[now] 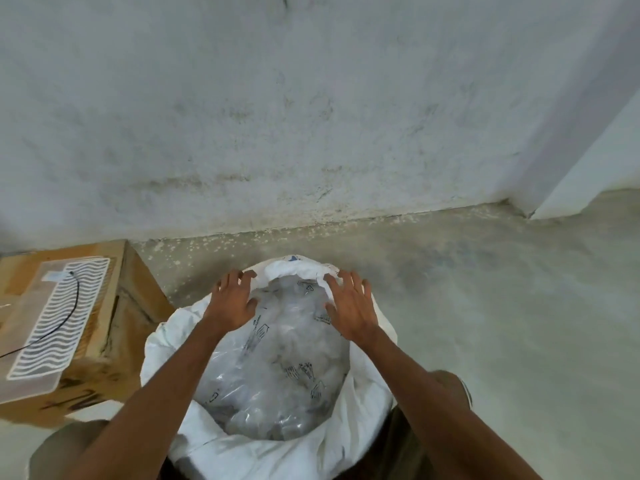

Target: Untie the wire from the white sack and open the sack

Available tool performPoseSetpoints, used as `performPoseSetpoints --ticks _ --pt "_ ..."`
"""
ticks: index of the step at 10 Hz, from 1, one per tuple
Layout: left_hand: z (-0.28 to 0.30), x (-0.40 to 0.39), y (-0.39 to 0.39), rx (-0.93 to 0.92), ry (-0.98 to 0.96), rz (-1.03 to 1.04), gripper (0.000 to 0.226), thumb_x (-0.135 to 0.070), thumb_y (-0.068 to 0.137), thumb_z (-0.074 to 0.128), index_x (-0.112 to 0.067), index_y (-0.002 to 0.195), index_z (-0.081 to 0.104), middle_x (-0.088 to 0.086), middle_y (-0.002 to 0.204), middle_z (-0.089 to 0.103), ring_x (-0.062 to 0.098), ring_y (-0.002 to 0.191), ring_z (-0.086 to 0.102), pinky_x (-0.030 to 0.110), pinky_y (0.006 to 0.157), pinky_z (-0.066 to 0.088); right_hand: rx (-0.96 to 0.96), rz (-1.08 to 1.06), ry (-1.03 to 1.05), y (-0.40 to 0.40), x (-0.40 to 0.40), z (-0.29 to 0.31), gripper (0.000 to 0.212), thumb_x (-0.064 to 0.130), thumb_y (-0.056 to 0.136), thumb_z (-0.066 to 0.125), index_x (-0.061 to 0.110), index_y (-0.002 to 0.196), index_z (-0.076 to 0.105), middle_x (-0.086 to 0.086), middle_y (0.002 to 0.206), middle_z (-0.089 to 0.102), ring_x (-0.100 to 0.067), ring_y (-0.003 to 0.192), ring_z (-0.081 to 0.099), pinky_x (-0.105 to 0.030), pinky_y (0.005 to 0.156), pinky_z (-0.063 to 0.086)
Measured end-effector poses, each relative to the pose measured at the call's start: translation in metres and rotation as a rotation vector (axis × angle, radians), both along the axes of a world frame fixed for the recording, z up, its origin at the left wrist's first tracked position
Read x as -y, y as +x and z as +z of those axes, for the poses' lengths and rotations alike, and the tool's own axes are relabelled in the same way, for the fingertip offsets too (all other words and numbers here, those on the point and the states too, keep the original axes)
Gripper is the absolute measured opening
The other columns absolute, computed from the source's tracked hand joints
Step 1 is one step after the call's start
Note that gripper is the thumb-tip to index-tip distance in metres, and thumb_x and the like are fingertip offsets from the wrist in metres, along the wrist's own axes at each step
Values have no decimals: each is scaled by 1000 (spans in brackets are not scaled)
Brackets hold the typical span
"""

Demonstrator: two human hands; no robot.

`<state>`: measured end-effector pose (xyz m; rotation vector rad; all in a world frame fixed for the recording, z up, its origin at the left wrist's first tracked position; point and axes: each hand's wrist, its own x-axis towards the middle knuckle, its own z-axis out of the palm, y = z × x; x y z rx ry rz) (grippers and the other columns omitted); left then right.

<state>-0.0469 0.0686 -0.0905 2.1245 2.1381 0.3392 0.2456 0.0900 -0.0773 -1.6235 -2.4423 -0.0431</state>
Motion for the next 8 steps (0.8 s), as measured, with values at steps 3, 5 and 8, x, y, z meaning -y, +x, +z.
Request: performPoseSetpoints --ticks 3,5,8 --pt "-14 153 18 69 -47 69 66 -36 82 66 -13 140 47 18 135 53 37 125 51 53 96 47 27 115 -129 15 97 -20 58 38 89 63 16 141 49 -10 145 50 -32 136 44 -46 113 32" --pt "-9 207 28 103 -38 95 73 -35 87 64 -7 148 37 20 144 44 38 135 41 56 107 39 49 52 -157 29 137 -12 62 38 97 56 6 148 40 -17 156 38 -35 150 24 -48 123 12" --pt "0 204 61 130 5 13 76 -37 94 58 -8 155 24 15 157 29 32 147 24 50 116 30 -133 124 -117 -21 165 -21 63 41 98 55 8 149 39 -13 156 37 -32 149 25 -49 121 19"
